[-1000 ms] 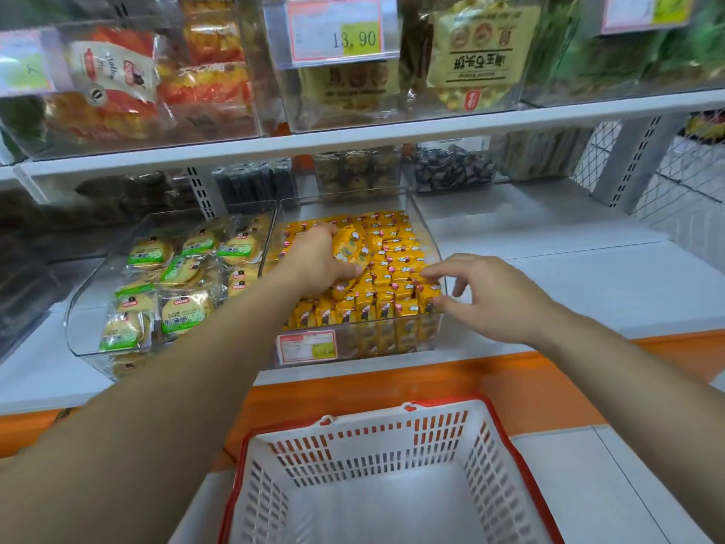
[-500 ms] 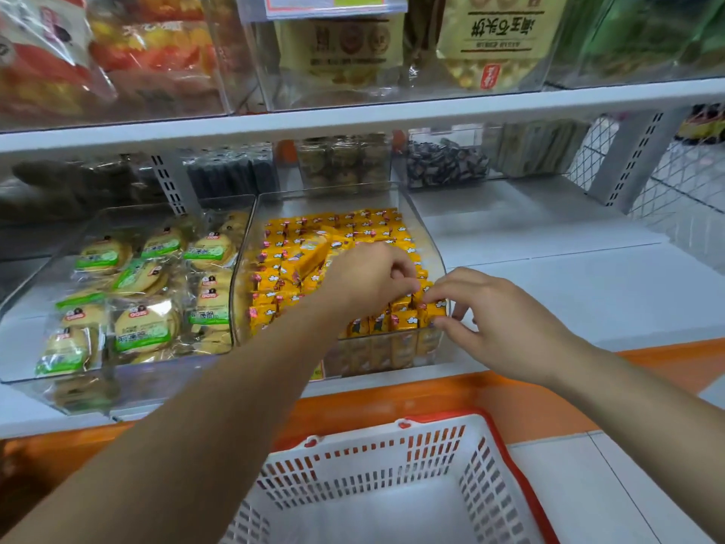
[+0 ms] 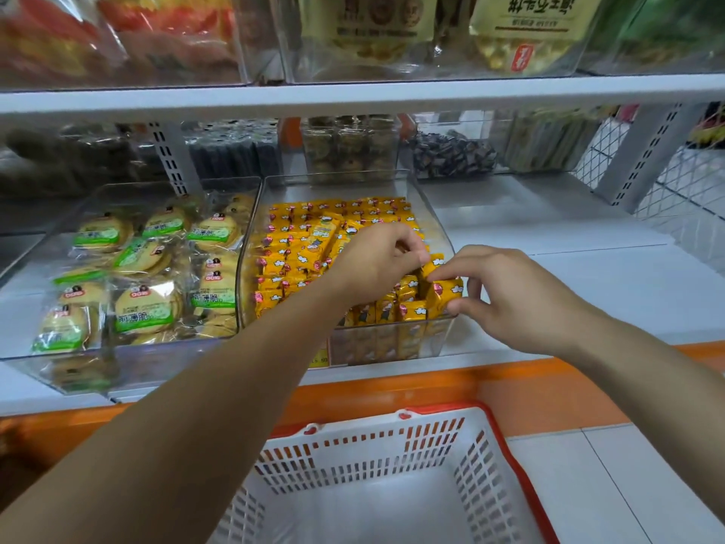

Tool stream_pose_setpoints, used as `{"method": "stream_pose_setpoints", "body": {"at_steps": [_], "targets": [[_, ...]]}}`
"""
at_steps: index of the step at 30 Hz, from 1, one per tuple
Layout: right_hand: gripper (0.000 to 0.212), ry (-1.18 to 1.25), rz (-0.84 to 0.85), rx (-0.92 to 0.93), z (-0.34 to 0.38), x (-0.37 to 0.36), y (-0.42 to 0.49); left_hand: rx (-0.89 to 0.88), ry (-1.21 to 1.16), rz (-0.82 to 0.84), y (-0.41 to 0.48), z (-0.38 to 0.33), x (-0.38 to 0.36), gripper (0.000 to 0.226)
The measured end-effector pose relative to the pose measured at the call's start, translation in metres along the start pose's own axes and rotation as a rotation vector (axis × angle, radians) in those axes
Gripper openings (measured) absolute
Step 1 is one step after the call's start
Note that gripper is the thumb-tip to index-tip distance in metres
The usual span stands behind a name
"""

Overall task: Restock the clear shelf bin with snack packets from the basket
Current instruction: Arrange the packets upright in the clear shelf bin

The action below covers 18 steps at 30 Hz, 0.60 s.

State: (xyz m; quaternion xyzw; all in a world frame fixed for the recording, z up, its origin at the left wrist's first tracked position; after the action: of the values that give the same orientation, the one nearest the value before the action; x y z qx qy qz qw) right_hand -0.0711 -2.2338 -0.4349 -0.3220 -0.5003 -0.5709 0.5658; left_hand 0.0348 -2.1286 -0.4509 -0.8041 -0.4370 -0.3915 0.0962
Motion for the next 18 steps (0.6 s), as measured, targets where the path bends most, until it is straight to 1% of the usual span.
{"method": "stream_pose_setpoints", "body": {"at_steps": [6,10,14,16,18], "targets": [[0.029,-0.109,-0.026,-0.066,-0.002,-0.002,0.001,-0.003,-0.074,0.009,-0.005,-0.004,0.0,0.006],[0.027,-0.184,-0.005,-0.03,0.002,-0.006,0.002,0.009,-0.094,-0.005,-0.006,-0.004,0.004,0.009],[0.034,-0.039,0.019,-0.019,0.001,-0.007,0.002,0.013,-0.125,-0.026,-0.007,-0.004,0.007,0.008],[0.034,0.016,0.025,-0.009,0.001,-0.004,0.001,0.012,-0.135,-0.052,-0.008,-0.004,0.009,0.01],[0.032,0.022,0.015,0.022,0.005,0.0,0.001,0.007,-0.142,-0.105,-0.01,-0.005,0.012,0.012]]}}
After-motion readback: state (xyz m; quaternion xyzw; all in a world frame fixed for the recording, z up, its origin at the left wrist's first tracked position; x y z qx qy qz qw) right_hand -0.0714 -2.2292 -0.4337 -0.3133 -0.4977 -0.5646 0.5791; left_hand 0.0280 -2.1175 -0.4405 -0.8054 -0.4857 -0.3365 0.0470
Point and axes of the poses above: each hand's wrist, its own y-axis towards the middle knuckle, its own x-axis out of the back of the hand, z = x × y, the point moved 8 cm from there along y, towards the middle knuckle, and after that the axes turned 2 degrees about x, right-handed, at the moved point
